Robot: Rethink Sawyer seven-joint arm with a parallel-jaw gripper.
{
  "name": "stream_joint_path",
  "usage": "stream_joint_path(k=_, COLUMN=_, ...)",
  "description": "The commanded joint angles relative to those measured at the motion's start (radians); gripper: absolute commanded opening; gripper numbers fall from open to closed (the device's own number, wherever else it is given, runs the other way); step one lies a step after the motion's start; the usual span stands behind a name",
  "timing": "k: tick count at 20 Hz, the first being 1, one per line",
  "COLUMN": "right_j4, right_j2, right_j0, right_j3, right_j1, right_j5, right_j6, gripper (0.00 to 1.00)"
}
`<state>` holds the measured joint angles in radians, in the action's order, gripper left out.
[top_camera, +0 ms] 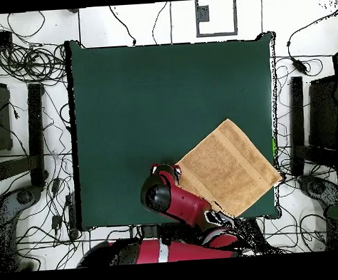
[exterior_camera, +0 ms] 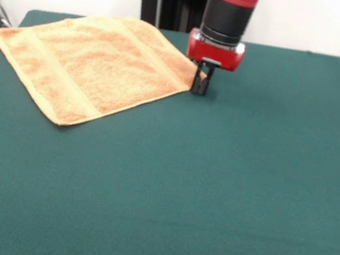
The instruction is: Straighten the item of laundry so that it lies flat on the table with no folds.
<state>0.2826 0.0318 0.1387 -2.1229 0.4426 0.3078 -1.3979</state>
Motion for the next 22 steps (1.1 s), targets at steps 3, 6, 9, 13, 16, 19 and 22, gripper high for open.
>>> stream_joint_path(k=3, right_j4=0.138, right_j2=-0.192, right_j0=-0.070, right_j3=0.132, right_j1=-0.087, right_j5=0.077, right_j6=-0.410, gripper=0.00)
stream_joint_path(k=6, right_j4=0.159, right_j2=-0.194, right_j0=-0.081, right_j3=0.144, right_j1=-0.092, right_j5=0.087, right_j6=-0.425, gripper=0.00)
stream_joint_path(k=9, right_j4=0.173, right_j2=-0.188, right_j0=-0.094, right_j3=0.157, right_j1=-0.096, right_j5=0.089, right_j6=-0.437, gripper=0.00)
stream_joint_path(k=13, right_j4=0.174, right_j2=-0.164, right_j0=-0.110, right_j3=0.159, right_j1=-0.089, right_j5=0.070, right_j6=-0.433, gripper=0.00)
stream_joint_path(k=16, right_j4=0.158, right_j2=-0.151, right_j0=-0.112, right_j3=0.156, right_j1=-0.084, right_j5=0.068, right_j6=-0.432, gripper=0.00)
stream_joint_path(k=19, right_j4=0.139, right_j2=-0.152, right_j0=-0.099, right_j3=0.154, right_j1=-0.078, right_j5=0.079, right_j6=-0.448, gripper=0.00)
stream_joint_path(k=22, right_j4=0.132, right_j2=-0.138, right_j0=-0.104, right_j3=0.146, right_j1=-0.058, right_j5=0.073, right_j6=-0.435, gripper=0.00)
